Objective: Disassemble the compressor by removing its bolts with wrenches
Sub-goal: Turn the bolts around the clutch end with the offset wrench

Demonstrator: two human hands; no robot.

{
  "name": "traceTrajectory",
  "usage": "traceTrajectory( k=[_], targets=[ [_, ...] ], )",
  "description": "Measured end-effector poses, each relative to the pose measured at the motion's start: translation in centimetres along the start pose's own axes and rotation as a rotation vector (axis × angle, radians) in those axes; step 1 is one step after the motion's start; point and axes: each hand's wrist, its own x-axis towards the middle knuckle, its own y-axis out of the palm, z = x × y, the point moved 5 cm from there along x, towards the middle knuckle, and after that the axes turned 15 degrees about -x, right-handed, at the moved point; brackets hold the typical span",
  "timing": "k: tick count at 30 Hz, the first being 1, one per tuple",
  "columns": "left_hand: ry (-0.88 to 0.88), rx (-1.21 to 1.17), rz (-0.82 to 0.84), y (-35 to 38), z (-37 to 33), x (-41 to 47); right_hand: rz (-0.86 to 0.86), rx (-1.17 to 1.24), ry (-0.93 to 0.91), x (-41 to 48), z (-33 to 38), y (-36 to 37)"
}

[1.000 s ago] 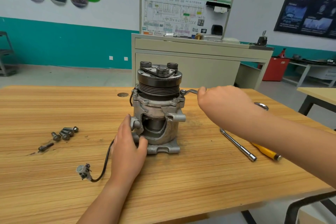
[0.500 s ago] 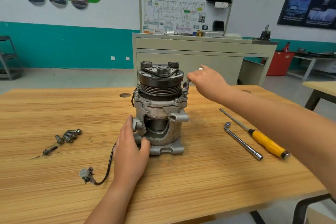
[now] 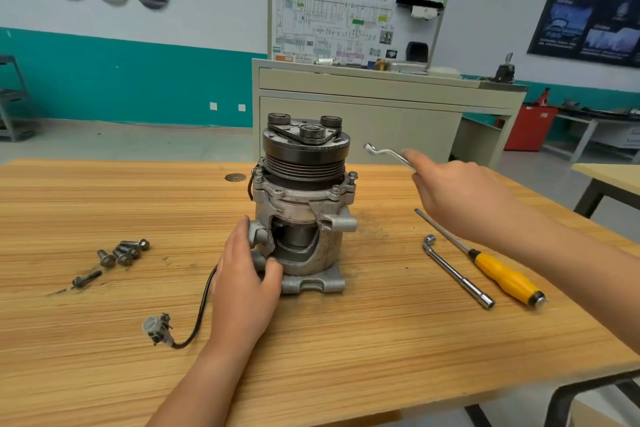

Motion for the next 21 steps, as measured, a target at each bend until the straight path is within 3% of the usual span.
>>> traceTrajectory(
  k=[15, 21],
  targets=[
    [-0.003, -0.015, -0.004, 0.1, 0.1, -0.1, 0.258, -0.317, -0.158, 0.2, 4.5, -3.5],
    [-0.006, -0.013, -0.003, 0.1, 0.0, -0.1, 0.268, -0.348, -0.239, 1.2, 3.6, -3.5]
  ],
)
